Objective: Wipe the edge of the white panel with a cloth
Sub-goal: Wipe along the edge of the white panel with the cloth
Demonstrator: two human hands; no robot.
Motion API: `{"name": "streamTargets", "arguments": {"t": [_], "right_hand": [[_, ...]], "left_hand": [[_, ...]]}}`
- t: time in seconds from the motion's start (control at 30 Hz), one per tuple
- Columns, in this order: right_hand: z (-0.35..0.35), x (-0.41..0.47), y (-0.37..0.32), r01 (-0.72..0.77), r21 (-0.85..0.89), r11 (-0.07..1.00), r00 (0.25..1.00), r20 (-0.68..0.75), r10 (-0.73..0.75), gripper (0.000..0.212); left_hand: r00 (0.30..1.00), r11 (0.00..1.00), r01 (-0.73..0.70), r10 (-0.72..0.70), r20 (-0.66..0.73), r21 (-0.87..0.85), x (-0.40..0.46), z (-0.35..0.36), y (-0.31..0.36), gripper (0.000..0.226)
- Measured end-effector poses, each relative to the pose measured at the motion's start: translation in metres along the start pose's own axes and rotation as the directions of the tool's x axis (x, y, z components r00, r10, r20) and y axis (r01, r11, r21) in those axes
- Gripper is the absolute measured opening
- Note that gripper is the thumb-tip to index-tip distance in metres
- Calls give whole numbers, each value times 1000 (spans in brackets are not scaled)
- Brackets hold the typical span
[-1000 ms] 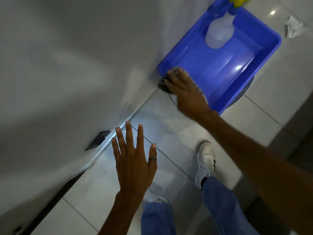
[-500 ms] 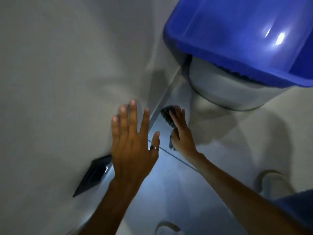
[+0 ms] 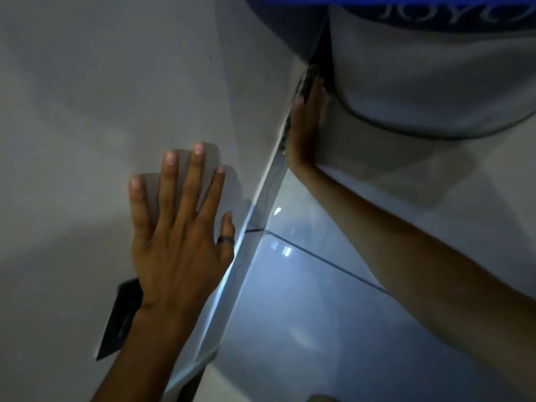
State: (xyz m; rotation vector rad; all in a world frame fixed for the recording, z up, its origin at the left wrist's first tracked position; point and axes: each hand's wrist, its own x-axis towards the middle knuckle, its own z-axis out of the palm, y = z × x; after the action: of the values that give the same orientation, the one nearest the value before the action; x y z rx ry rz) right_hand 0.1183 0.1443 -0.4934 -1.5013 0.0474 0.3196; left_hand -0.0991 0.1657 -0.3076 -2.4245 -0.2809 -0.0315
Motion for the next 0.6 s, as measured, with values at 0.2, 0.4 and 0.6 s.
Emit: {"name": "streamTargets", "arguments": {"t": [0.2,0.4,0.6], "right_hand": [[15,-190,63,54,-147,988,958,288,-10,80],[23,-188,68,94,-154,984,964,261,-51,80],[15,-26,29,122,-103,987,992,-25,-125,73]], "left_hand": [[998,992,33,-27,-59,119,-14,8,-6,69],[995,982,25,-7,-100,185,14,21,-1,66],[988,980,68,-41,-147,188,35,27,11,66]]}}
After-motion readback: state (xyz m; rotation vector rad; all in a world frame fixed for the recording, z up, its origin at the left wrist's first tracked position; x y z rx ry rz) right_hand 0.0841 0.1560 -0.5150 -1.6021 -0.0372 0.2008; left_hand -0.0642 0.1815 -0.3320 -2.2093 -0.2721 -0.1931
